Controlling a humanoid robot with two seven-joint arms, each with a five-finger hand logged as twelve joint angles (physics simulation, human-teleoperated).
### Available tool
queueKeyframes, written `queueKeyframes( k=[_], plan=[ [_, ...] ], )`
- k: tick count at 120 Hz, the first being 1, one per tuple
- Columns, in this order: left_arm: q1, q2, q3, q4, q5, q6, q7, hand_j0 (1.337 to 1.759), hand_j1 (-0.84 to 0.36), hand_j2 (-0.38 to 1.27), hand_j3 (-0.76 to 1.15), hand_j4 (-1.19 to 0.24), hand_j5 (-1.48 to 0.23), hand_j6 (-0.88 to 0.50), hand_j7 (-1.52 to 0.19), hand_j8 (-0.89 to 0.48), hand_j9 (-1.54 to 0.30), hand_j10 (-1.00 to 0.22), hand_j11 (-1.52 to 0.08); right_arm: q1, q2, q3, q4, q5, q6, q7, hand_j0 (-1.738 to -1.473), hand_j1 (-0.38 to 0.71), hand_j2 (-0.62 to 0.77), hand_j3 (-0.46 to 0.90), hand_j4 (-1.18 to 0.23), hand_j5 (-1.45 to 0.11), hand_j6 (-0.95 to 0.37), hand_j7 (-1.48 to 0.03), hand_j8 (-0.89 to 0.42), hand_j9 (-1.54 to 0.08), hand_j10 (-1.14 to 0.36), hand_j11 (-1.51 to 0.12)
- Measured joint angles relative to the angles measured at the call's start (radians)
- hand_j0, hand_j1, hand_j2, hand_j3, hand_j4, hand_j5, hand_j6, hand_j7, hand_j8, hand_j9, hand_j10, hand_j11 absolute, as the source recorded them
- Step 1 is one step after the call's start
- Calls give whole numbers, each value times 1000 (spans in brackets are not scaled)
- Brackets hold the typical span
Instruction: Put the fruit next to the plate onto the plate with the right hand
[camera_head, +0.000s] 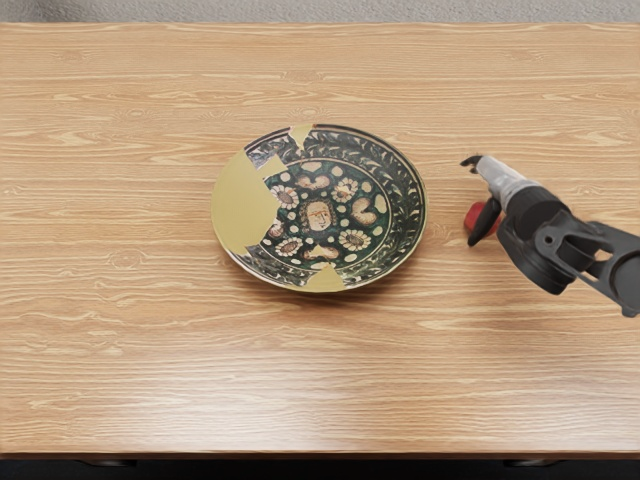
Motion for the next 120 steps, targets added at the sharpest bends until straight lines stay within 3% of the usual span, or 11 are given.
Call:
queueKeyframes(
  k=[23,59,68,99,120],
  plan=[
    [0,0,0,0,0,0,0,1658,349,0,0,0,0,-1,0,0,0,0,0,-13,-1,-1,-2,5,-2,0,-1658,41,-63,0,-329,-425,-331,-424,-330,-425,-329,-425],
    [0,0,0,0,0,0,0,1658,349,0,0,0,0,-1,0,0,0,0,0,-27,-2,7,1,26,2,0,-1657,191,-98,0,-461,-604,-464,-600,-463,-604,-461,-604],
    [0,0,0,0,0,0,0,1658,349,0,0,0,0,-1,0,0,0,0,0,-27,-3,9,3,48,6,-1,-1656,234,-108,0,-508,-650,-507,-653,-405,-659,-488,-666],
    [0,0,0,0,0,0,0,1658,349,0,0,0,0,-1,0,0,0,0,0,-24,-21,65,8,125,13,-1,-1650,246,-30,0,-626,-822,-532,-815,-365,-831,-464,-844],
    [0,0,0,0,0,0,0,1658,349,0,0,0,0,-1,0,0,0,0,0,-19,-39,163,9,186,66,-1,-1647,223,-61,-1,-671,-884,-563,-875,-357,-894,-457,-901]
  ],
)
